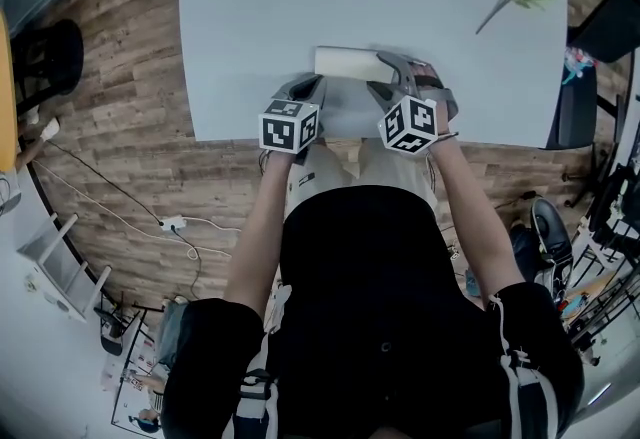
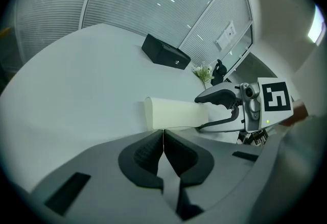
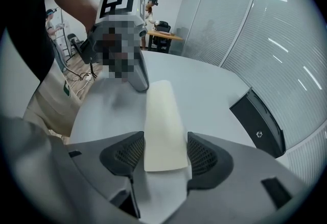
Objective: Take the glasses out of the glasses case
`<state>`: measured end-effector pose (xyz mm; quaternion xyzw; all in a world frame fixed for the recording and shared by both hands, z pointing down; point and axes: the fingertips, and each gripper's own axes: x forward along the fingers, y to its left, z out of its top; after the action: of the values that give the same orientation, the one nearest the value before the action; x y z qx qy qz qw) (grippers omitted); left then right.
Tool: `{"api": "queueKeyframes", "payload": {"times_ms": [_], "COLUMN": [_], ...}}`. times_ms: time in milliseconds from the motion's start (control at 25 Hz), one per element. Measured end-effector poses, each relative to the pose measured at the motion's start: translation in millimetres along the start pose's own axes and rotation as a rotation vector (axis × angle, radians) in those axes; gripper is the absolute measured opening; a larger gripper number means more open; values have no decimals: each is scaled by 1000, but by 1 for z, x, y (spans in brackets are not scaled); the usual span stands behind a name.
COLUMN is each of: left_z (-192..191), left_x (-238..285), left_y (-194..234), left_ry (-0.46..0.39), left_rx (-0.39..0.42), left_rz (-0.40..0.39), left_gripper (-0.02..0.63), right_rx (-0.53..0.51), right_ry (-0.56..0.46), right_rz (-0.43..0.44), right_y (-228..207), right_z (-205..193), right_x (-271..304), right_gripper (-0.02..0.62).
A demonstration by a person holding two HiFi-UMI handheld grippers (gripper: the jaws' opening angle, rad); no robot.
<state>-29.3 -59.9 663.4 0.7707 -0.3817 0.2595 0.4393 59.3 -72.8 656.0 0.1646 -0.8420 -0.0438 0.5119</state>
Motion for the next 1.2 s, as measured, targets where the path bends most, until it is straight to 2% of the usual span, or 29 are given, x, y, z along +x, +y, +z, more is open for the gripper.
{"api": "queueKeyframes", "payload": {"times_ms": [520, 840, 1200], "left_z": [1, 1, 5], "left_x": [2, 1, -6], "left_y": [-1, -1, -5], "left_ry": [2, -1, -25], "left_rx": [-3, -7, 9], "left_rz": [2, -1, -12], "left_gripper": [23, 23, 23], "right_rx": [17, 67, 43], "right_ry": [-17, -37, -17], "right_rz": [62, 127, 114], "right_y": [-3, -5, -8], "right_z": [-1, 1, 5], "right_x": [-2, -4, -10], "right_gripper": [279, 281, 268]}}
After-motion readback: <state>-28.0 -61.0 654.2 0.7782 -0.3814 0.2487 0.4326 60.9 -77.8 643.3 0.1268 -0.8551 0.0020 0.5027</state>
